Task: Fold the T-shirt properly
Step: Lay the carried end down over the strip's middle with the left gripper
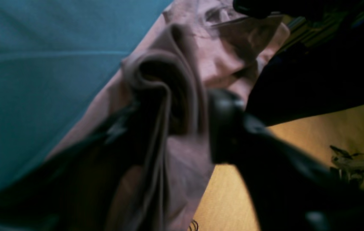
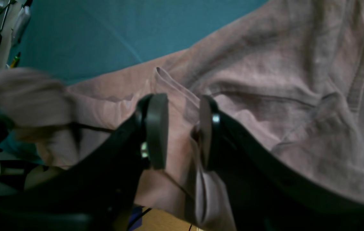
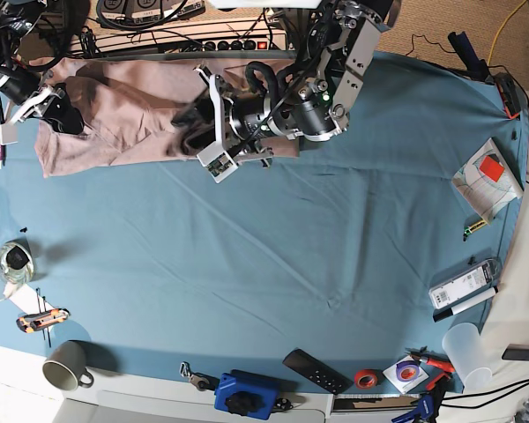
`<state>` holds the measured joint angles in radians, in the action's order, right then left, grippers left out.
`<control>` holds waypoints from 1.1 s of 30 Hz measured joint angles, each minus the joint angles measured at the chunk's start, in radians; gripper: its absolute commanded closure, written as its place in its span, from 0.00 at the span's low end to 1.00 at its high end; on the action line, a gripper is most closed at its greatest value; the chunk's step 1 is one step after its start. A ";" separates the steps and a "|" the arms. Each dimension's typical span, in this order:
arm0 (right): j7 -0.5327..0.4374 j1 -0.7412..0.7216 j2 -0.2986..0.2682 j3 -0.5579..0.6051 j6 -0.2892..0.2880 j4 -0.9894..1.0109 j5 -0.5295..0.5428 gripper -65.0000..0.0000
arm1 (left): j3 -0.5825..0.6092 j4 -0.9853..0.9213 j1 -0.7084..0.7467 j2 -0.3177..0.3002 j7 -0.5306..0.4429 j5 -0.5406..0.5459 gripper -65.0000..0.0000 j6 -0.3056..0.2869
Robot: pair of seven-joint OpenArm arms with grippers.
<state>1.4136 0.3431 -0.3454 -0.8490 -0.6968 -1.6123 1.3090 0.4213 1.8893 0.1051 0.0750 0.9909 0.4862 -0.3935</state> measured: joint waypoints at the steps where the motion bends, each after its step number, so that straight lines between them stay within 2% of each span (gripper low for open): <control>1: 0.000 0.000 0.000 0.000 0.000 0.000 0.000 0.73 | 0.000 -0.003 0.000 0.006 -0.002 0.001 0.51 0.000; 8: 0.000 0.000 0.000 0.000 0.000 0.000 0.000 0.73 | -0.002 -0.003 0.003 0.028 0.033 0.004 0.51 0.013; 10: 0.000 0.000 0.000 0.000 0.000 0.000 0.000 0.73 | -0.002 0.003 0.003 0.030 0.056 0.003 0.54 0.040; 14: 0.000 0.000 0.000 0.000 0.000 0.000 0.000 0.73 | -0.002 0.018 0.002 0.031 0.058 -0.048 0.69 0.088; 19: 0.000 0.000 0.000 0.000 0.000 0.000 0.000 0.73 | -0.002 0.024 0.003 0.030 0.060 -0.176 0.97 0.180; 21: 0.000 0.000 0.000 0.000 0.000 0.000 0.000 0.73 | -0.002 0.024 0.003 0.030 0.068 -0.217 1.00 0.189; 26: 0.000 0.000 0.000 0.000 0.000 0.000 0.000 0.73 | -0.002 0.024 0.031 0.026 0.086 -0.358 1.00 0.188; 33: 0.000 0.000 0.000 0.000 0.000 0.000 0.000 0.73 | -0.003 0.024 0.110 0.024 0.110 -0.369 1.00 0.108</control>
<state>1.4136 0.3435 -0.3454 -0.8490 -0.6968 -1.6123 1.3094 0.4187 1.9133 0.2150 0.0994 1.1007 0.1173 -0.2852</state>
